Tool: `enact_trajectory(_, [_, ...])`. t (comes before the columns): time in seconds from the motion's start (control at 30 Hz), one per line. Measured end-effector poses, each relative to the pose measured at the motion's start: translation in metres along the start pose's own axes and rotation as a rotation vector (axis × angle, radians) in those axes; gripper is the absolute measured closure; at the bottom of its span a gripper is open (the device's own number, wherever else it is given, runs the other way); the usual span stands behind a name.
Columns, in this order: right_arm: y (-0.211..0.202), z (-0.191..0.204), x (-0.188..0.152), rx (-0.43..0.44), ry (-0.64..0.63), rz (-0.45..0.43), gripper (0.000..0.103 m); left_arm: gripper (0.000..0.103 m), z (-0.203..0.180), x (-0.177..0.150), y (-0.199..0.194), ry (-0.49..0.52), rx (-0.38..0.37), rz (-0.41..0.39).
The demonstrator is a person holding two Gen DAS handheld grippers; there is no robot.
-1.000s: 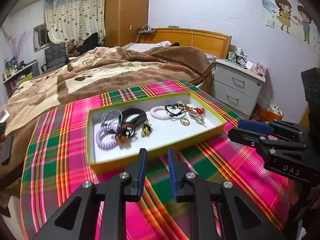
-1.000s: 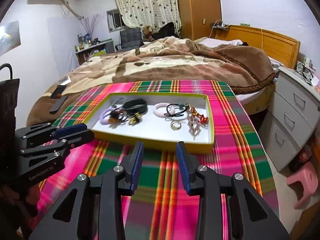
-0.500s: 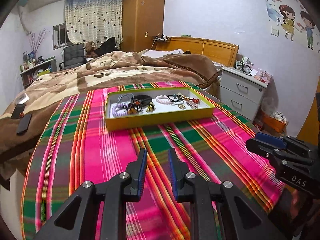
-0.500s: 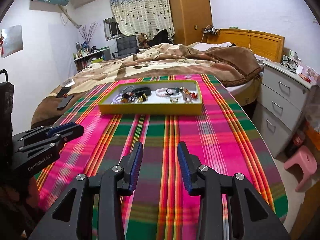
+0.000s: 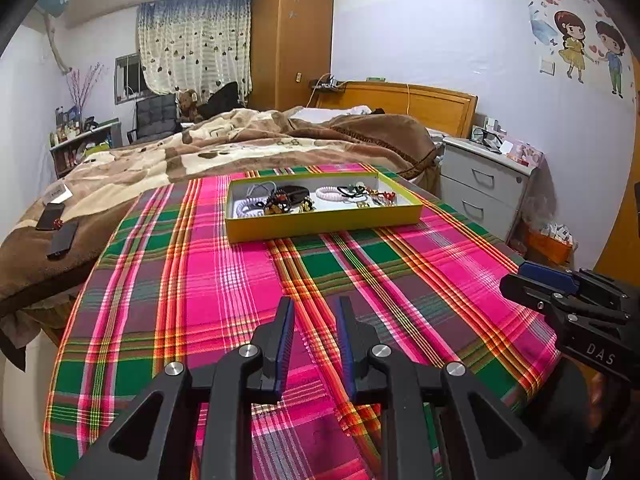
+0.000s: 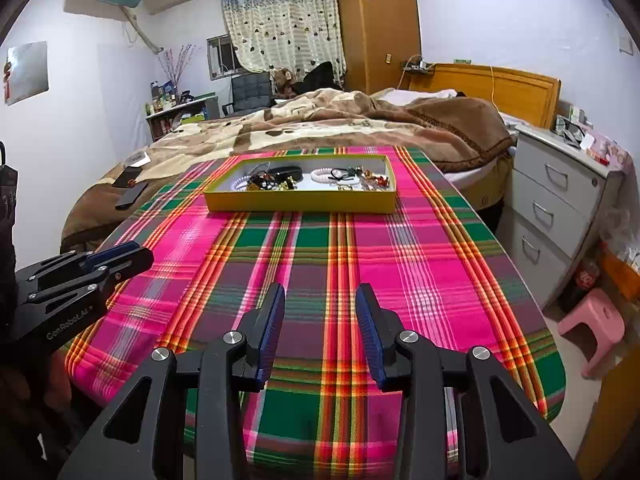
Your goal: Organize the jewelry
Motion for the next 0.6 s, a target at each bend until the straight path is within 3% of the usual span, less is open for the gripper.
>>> enact_trajectory(0.6, [-0.0011, 0.0038, -0.0014, 0.005, -0.013, 0.006, 0.065, 0.083, -0.0003, -0.0015, 0.0030, -0.001, 0.007, -0.001])
Point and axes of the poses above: each gripper's, at about its wrist camera, not at the fingertips, and y roughly the way its jaws point, z to its left, x to its top, the point moved 4 cm from there along y, roughly the way its jaws point, and after that the axes turned 14 degrees about z, right-handed, at the moved point
